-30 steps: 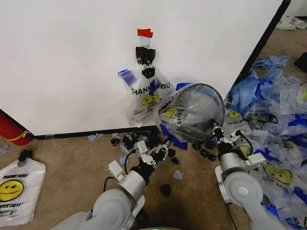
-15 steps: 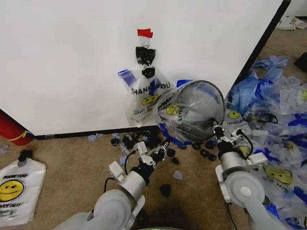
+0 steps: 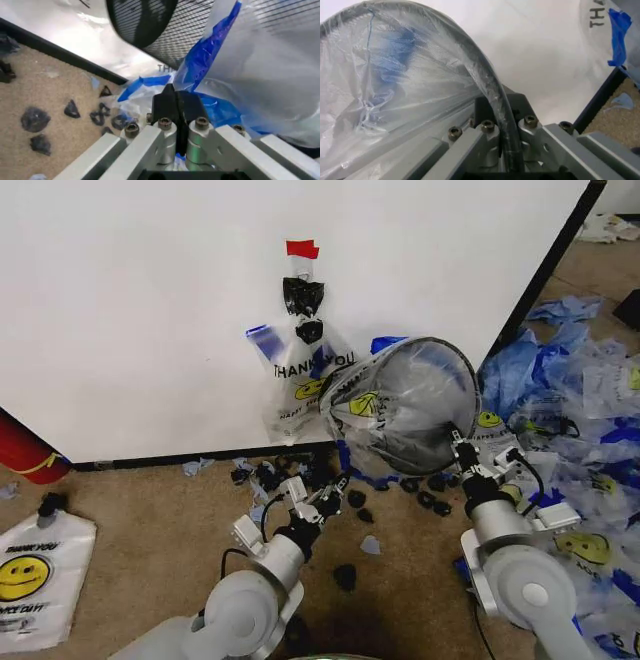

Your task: Pick up the garbage bag from the wall and place it over the trash bin.

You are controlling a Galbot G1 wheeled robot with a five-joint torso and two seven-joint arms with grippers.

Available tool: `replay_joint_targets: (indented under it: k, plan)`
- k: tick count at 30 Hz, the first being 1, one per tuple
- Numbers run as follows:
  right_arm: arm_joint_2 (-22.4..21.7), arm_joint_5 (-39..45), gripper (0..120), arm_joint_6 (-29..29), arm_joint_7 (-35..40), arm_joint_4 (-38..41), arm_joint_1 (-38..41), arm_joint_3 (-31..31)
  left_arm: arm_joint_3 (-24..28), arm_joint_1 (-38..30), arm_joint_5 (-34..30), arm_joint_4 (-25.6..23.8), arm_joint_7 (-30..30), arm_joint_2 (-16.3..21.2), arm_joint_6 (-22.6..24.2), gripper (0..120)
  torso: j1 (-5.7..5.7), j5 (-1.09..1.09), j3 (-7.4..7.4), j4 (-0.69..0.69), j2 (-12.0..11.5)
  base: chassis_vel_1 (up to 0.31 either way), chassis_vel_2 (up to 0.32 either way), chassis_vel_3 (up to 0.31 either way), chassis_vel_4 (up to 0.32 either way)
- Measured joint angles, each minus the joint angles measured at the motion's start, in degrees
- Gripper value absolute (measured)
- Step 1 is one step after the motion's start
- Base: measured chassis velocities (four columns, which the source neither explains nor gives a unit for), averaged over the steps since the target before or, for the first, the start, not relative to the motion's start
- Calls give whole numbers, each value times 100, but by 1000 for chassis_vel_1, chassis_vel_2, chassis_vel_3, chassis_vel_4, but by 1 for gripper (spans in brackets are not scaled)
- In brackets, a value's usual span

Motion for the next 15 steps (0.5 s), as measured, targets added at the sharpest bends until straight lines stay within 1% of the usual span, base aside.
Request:
replay_joint_targets:
  k: [12,15]
  plan:
    - [3,42,0,-45,168,265,-106,48,132,-250,100,415,-124,-69,-71,0,0,0,0,-1,0,0,0,0,0]
    - [-4,24,0,-99,306,369,-174,58,178,-358,135,548,-146,-80,-102,0,0,0,0,0,0,0,0,0,0]
